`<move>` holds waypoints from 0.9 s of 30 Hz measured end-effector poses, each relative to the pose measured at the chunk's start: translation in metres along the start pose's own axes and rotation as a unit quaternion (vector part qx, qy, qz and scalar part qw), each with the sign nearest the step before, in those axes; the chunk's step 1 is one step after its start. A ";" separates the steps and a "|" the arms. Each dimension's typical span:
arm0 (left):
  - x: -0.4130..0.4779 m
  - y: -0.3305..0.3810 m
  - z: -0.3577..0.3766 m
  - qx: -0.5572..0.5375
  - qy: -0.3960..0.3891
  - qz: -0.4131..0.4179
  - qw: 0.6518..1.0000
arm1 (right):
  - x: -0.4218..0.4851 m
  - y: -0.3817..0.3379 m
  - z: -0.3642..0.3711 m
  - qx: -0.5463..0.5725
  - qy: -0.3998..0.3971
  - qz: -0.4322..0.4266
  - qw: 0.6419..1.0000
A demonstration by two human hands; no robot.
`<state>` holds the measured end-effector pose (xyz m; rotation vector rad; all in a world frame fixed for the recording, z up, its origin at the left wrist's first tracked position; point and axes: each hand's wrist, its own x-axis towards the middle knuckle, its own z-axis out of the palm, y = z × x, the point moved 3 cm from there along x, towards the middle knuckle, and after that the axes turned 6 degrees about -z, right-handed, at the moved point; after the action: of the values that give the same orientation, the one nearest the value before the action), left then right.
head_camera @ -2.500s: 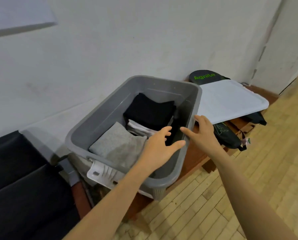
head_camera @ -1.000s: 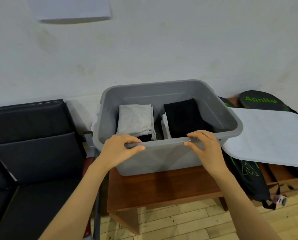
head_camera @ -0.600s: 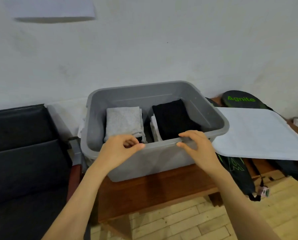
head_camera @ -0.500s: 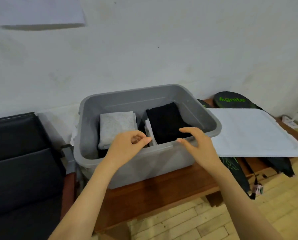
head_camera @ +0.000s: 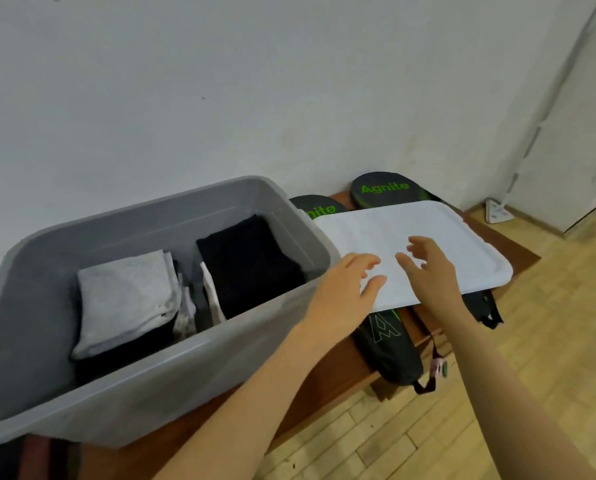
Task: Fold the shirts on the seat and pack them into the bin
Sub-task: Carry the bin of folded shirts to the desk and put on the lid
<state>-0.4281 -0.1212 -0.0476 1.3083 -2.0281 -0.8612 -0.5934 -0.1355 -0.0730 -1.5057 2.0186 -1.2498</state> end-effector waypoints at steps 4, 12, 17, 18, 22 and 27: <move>0.035 -0.024 0.080 0.043 -0.055 -0.159 0.985 | 0.026 0.075 0.011 0.054 -0.079 0.178 0.979; 0.091 -0.094 0.161 0.033 0.002 -0.404 0.914 | 0.043 0.177 0.045 0.194 -0.054 0.432 0.879; 0.112 -0.127 0.167 -0.053 0.092 -0.525 0.845 | 0.054 0.201 0.058 0.250 -0.020 0.466 0.848; 0.114 -0.131 0.167 -0.065 0.102 -0.529 0.840 | 0.055 0.201 0.060 0.258 -0.019 0.463 0.848; 0.124 -0.137 0.169 -0.081 0.111 -0.546 0.827 | 0.060 0.207 0.062 0.268 -0.024 0.460 0.846; 0.131 -0.139 0.168 -0.077 0.116 -0.570 0.810 | 0.068 0.211 0.062 0.269 -0.009 0.475 0.838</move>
<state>-0.5229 -0.2508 -0.2447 2.3931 -0.7873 -1.2067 -0.7042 -0.2119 -0.2603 -0.1590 1.7568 -1.1506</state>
